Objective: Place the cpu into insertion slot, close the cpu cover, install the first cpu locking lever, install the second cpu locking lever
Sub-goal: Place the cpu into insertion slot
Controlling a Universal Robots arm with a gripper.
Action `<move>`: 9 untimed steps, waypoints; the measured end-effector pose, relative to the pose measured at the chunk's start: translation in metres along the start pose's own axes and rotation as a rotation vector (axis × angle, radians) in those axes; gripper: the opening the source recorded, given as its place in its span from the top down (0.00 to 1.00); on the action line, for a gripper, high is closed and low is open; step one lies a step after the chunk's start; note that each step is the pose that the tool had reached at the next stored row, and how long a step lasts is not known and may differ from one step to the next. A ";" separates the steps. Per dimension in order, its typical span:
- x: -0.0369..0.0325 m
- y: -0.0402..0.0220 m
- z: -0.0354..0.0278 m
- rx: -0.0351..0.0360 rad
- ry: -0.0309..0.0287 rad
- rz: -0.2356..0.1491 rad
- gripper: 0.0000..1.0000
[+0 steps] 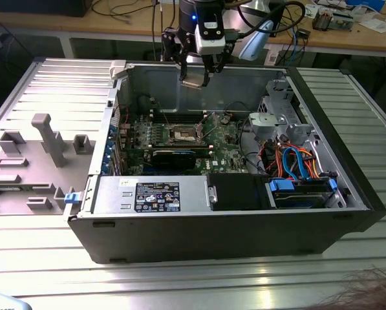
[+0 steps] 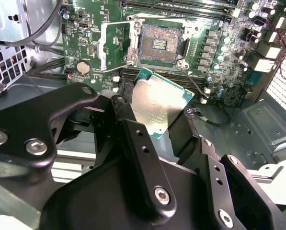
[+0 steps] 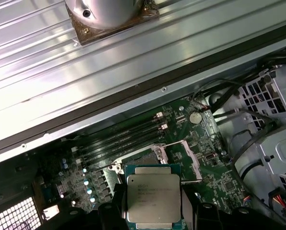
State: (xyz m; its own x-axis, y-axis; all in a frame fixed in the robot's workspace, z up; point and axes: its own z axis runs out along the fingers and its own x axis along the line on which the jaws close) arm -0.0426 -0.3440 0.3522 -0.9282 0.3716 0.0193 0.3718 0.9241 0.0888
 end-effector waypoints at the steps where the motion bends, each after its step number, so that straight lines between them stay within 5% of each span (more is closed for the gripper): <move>1: 0.0000 0.0000 0.0000 0.0000 -0.0002 0.001 0.46; 9: 0.0000 0.0000 0.0000 -0.0002 -0.0012 0.013 0.46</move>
State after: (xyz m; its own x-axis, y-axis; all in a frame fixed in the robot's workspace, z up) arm -0.0426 -0.3440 0.3522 -0.9231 0.3840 0.0193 0.3841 0.9190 0.0888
